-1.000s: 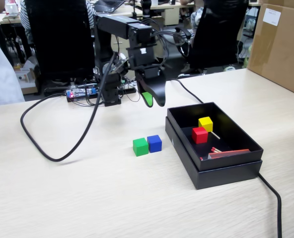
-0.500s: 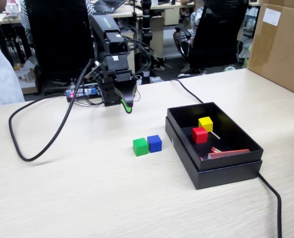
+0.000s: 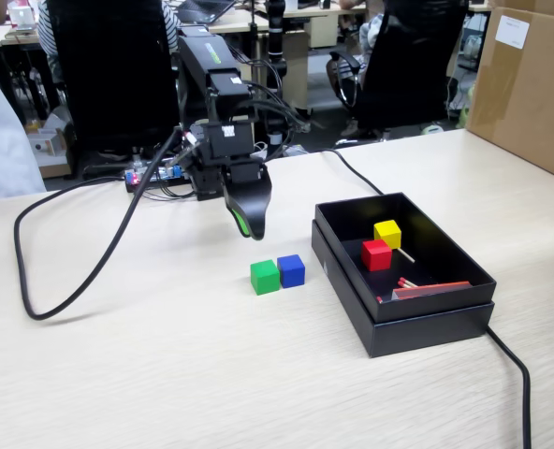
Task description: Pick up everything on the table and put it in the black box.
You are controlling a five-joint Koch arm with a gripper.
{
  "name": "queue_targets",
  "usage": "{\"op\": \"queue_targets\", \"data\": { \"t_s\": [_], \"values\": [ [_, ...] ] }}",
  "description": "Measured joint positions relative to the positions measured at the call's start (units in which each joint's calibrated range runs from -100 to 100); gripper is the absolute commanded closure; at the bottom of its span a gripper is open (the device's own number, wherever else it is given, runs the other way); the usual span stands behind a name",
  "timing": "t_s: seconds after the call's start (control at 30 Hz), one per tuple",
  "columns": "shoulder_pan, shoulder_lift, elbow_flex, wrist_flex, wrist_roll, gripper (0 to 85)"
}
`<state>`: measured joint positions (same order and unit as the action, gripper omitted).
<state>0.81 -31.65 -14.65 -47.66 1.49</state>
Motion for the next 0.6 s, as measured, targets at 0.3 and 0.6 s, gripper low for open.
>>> {"op": "queue_targets", "data": {
  "t_s": [0.3,0.6],
  "values": [
    [-0.10,17.99,8.12,-0.08,-1.56,38.0],
    [-0.05,24.08,10.31,-0.08,-1.56,51.9]
  ]
}}
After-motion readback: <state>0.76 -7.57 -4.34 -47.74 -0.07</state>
